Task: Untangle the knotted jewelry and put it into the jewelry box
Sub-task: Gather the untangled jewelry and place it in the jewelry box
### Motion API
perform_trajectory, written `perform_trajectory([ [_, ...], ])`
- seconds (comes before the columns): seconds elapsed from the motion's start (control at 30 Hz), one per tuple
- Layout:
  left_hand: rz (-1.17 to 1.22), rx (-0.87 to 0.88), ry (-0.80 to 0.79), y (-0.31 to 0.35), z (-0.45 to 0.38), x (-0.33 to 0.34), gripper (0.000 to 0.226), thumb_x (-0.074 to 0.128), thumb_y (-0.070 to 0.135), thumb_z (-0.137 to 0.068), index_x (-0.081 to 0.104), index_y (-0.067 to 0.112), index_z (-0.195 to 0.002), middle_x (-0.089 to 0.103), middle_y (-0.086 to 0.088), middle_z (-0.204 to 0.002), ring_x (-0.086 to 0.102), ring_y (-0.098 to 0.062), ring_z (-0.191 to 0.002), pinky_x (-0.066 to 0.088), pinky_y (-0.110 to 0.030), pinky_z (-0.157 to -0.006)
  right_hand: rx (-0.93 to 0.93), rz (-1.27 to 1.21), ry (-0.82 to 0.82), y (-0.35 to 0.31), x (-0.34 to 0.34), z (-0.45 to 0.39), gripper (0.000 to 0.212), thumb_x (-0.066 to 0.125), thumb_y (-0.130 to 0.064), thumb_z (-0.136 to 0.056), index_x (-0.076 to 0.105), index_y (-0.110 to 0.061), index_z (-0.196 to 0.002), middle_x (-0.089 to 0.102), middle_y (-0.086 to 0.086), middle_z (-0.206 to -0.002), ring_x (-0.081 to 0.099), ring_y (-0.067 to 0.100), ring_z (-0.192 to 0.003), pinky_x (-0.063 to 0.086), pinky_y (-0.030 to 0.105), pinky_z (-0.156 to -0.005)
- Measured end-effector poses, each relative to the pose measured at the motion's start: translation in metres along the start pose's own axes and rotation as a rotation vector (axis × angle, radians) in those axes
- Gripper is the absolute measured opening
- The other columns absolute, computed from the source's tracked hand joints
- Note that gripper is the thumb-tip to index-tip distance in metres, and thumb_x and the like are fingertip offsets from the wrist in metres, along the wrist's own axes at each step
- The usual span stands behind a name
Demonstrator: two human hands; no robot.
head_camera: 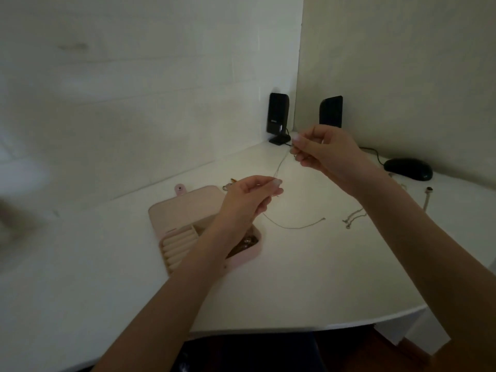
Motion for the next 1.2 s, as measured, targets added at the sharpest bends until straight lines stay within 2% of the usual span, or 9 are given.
perform_trajectory([
  [0.2,-0.035,0.012,0.08,0.015,0.023,-0.033,0.011,0.06,0.013,-0.092,0.066,0.012,-0.082,0.064,0.005,-0.063,0.041,-0.007,-0.051,0.028,-0.015,-0.044,-0.005,-0.072,-0.076,-0.002,0.043,0.007,0.014,0.059,-0.018,-0.092,0.063,-0.005,-0.093,0.066,-0.005,-0.071,0.061,0.002,-0.062,0.052,0.014,-0.064],
  [0.4,-0.207,0.073,0.1,0.033,0.041,-0.06,0.01,0.063,0.016,-0.091,0.066,0.013,-0.082,0.066,0.005,-0.063,0.052,-0.007,-0.052,0.042,-0.016,-0.05,-0.048,-0.24,-0.121,-0.017,0.075,0.009,0.011,0.057,-0.015,-0.094,0.06,-0.005,-0.093,0.064,-0.001,-0.074,0.058,0.006,-0.064,0.051,0.017,-0.066],
  [0.53,-0.251,0.096,0.097,0.046,0.049,-0.077,0.01,0.059,0.014,-0.093,0.065,0.009,-0.087,0.065,0.003,-0.062,0.055,-0.009,-0.053,0.046,-0.018,-0.051,-0.06,-0.336,-0.058,-0.024,0.082,0.005,0.01,0.054,-0.016,-0.096,0.058,-0.009,-0.09,0.064,0.0,-0.078,0.063,0.006,-0.068,0.053,0.019,-0.069],
  [0.67,-0.171,0.1,0.08,0.055,0.054,-0.087,0.015,0.053,0.013,-0.096,0.064,0.008,-0.087,0.064,0.003,-0.063,0.059,-0.01,-0.056,0.051,-0.02,-0.054,0.017,-0.406,-0.033,-0.015,0.088,0.0,0.013,0.045,-0.018,-0.101,0.05,-0.006,-0.097,0.07,0.011,-0.098,0.072,0.022,-0.085,0.059,0.031,-0.071],
  [0.73,-0.092,0.117,0.072,0.063,0.054,-0.088,0.018,0.05,0.011,-0.097,0.063,0.009,-0.084,0.064,0.002,-0.063,0.06,-0.01,-0.056,0.052,-0.021,-0.056,0.097,-0.442,-0.09,-0.003,0.098,0.002,0.013,0.039,-0.019,-0.103,0.045,-0.008,-0.097,0.07,0.017,-0.105,0.071,0.029,-0.091,0.06,0.039,-0.073],
  [0.83,0.022,0.167,0.056,0.082,0.053,-0.084,0.019,0.048,0.009,-0.098,0.061,0.008,-0.084,0.062,0.002,-0.063,0.06,-0.01,-0.056,0.054,-0.021,-0.059,0.186,-0.341,-0.221,0.019,0.119,0.014,0.015,0.039,-0.021,-0.103,0.044,-0.008,-0.099,0.069,0.017,-0.11,0.071,0.028,-0.095,0.059,0.043,-0.078],
  [0.97,-0.014,0.235,0.029,0.103,0.049,-0.074,0.017,0.049,0.008,-0.098,0.061,0.007,-0.085,0.062,0.002,-0.066,0.062,-0.01,-0.06,0.053,-0.022,-0.061,0.238,-0.353,-0.376,0.032,0.144,0.033,0.019,0.04,-0.027,-0.103,0.045,-0.008,-0.103,0.071,0.015,-0.109,0.07,0.029,-0.099,0.057,0.044,-0.085],
  [1.1,-0.043,0.255,0.021,0.111,0.048,-0.066,0.016,0.049,0.009,-0.098,0.062,0.007,-0.087,0.063,0.001,-0.068,0.063,-0.012,-0.063,0.053,-0.023,-0.064,0.228,-0.424,-0.378,0.024,0.146,0.035,0.019,0.037,-0.025,-0.104,0.043,-0.008,-0.099,0.072,0.017,-0.099,0.07,0.033,-0.094,0.058,0.044,-0.082],
  [1.2,-0.07,0.277,0.027,0.118,0.047,-0.064,0.017,0.05,0.009,-0.098,0.062,0.008,-0.086,0.063,0.001,-0.069,0.063,-0.012,-0.064,0.053,-0.024,-0.065,0.22,-0.467,-0.373,0.02,0.144,0.035,0.018,0.038,-0.024,-0.103,0.045,-0.008,-0.097,0.071,0.015,-0.083,0.071,0.03,-0.081,0.059,0.042,-0.076],
])
Point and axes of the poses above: each hand's wrist, its own z-axis away from the middle knuckle, its own x-axis out of the palm, y = z × x, the point moved 8 cm from there along -z, towards the middle knuckle
